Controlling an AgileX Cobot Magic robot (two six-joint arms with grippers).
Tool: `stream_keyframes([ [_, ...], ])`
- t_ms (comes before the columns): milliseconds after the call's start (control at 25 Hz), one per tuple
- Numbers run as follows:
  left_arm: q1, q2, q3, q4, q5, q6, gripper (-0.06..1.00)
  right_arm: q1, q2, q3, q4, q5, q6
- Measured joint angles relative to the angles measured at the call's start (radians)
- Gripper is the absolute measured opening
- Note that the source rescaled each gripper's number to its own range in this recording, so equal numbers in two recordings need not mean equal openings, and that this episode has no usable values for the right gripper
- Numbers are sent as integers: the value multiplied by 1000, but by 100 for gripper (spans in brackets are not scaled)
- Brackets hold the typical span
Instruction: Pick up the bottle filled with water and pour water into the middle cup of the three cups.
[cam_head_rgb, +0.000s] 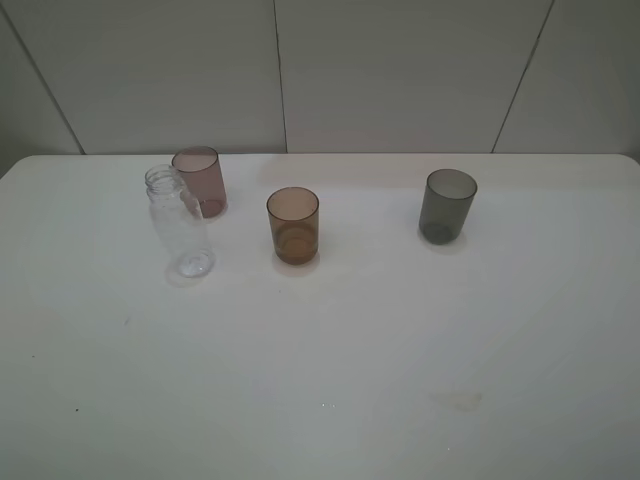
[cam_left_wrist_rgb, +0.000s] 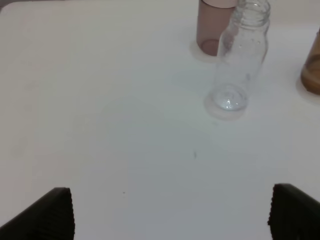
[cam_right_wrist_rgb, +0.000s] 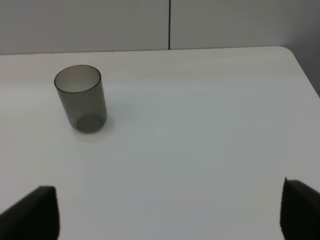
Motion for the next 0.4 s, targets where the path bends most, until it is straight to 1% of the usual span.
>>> stream_keyframes([
  [80,33,0,0,0,0,0,100,0,0,0,0,0,0],
  [160,50,0,0,0,0,0,100,0,0,0,0,0,0],
  [400,52,0,0,0,0,0,100,0,0,0,0,0,0],
])
